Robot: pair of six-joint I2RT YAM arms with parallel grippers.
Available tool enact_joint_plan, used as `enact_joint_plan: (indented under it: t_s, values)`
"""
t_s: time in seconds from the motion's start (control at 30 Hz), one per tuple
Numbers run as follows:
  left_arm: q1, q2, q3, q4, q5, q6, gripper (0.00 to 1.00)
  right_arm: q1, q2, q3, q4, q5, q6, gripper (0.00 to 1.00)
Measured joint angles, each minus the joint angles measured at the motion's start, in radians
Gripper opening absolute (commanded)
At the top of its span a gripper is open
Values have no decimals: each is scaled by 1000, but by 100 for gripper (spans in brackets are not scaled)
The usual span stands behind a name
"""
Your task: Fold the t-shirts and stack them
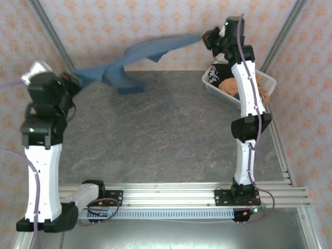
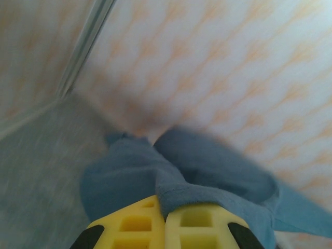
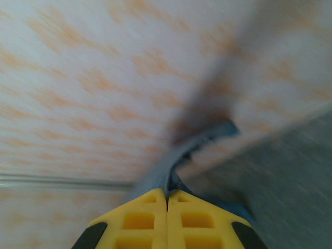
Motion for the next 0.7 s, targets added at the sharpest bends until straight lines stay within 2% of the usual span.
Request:
enact_joint_plan:
  t_s: [0.1,0.2,0.33,0.43,0.5,0.6,0.7]
  values:
    - [-57,-90,-359,-35,16,-115,0,38,-253,-546,21,117,-40,0]
    - [-145,-123,-687,-85,54,-249,0,43,-472,-1057,21,266,-10,0]
    - [-261,-183,-924,-162,111,-388,0,37,-674,-1487,-19,385,58,0]
    - [-286,-217,-945,-189,114,-435,0,63,-793,-1628,-31,415,92,0]
    - [-287,-232,-932,-195,103,-447,0,77,-840,-1651,-28,415,100,0]
    - [-287,-221,-891,-196,76,-455,0,80,-843,-1623,-10,413,97,0]
    - [-287,-166,-855,-176,69,-454,0,80,-771,-1536,-14,408,79,0]
